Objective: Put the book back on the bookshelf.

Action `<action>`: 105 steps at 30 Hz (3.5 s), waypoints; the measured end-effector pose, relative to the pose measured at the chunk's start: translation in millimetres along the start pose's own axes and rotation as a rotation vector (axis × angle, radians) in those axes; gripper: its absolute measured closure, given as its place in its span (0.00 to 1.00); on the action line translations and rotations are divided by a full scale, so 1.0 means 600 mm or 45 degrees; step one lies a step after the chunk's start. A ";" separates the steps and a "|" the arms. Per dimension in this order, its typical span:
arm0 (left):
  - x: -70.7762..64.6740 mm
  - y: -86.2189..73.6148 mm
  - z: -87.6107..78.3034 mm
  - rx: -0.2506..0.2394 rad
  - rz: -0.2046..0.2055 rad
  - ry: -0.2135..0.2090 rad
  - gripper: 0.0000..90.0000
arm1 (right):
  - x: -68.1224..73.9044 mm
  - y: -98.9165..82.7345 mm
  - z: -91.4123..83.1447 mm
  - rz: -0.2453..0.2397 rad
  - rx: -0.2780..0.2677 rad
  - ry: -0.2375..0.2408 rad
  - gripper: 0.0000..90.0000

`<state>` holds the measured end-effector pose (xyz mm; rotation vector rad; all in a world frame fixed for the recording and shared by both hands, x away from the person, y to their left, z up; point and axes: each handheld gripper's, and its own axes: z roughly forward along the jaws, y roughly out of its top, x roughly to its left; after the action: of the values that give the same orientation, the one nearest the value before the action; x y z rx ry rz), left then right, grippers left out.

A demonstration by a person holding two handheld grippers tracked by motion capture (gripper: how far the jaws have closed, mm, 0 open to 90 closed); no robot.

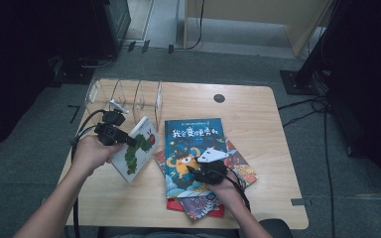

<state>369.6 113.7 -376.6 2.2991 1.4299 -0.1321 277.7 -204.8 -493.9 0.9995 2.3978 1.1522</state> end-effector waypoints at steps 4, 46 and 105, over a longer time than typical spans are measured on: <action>0.010 0.008 0.004 -0.010 -0.045 0.029 0.86 | -0.001 0.000 0.000 0.002 0.001 -0.001 0.61; 0.035 0.173 0.040 -0.134 -0.325 0.118 0.86 | -0.002 0.001 0.002 0.001 -0.003 0.002 0.63; 0.048 0.235 0.063 -0.174 -0.402 0.146 0.81 | -0.005 0.002 0.002 -0.019 -0.001 0.021 0.64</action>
<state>512.0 69.3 -376.6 1.9878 1.7949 0.0051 280.7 -205.6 -494.0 0.9735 2.4129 1.1606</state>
